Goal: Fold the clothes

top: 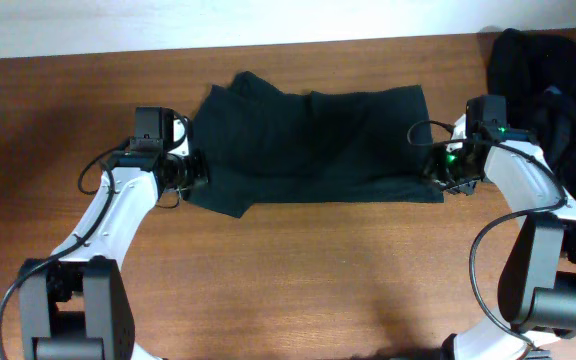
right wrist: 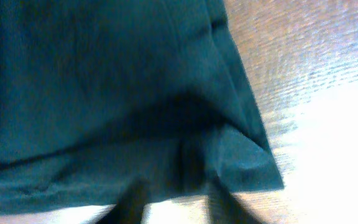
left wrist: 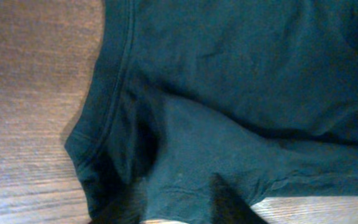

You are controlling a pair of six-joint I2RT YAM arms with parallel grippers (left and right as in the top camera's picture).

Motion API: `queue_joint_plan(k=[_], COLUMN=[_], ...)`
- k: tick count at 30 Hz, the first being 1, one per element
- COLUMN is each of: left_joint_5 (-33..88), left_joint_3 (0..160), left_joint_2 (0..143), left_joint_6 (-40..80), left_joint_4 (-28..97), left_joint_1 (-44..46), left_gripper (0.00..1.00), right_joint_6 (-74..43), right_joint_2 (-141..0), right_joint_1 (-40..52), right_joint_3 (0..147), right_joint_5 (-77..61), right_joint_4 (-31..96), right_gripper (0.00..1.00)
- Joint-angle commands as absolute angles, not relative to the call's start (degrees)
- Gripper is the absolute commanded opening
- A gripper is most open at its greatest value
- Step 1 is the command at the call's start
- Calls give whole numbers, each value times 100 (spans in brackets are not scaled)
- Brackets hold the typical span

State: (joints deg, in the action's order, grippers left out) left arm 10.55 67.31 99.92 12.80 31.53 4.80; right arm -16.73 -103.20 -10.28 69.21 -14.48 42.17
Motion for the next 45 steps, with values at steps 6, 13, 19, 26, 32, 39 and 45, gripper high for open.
queue_joint_plan(k=[6,13,19,26,32,39,45], left_joint_5=[1120,1562,1636,1374,1393,1343,1225], left_joint_3=[6936,7684,7765,7649,7649,7649,7649], left_joint_2=[10027,9920,9926,10311,10794,10930,10984], left_joint_6=[1280,1280,1278,1280,1280,1278,1280], left_joint_4=[2744,3055,3533,3649,3649,3605,3618], left_joint_1=[445,445,587,753,788,788,790], left_gripper=[59,60,19,1,1,1,1], right_joint_6=[-1540,-620,-469,-231,-152,-64,-64], right_joint_2=[-10333,-10195,-10186,-10353,-10602,-10833,-11168], right_joint_1=[-1013,-1013,-1007,-845,-622,-357,-333], right_joint_3=[7024,7389,7684,7601,7601,7596,7596], right_joint_5=[-1505,-1605,-1588,-1308,-1297,-1278,-1175], right_joint_4=[3815,4128,4676,4751,4764,4696,4696], right_gripper=[95,99,42,4,4,4,4])
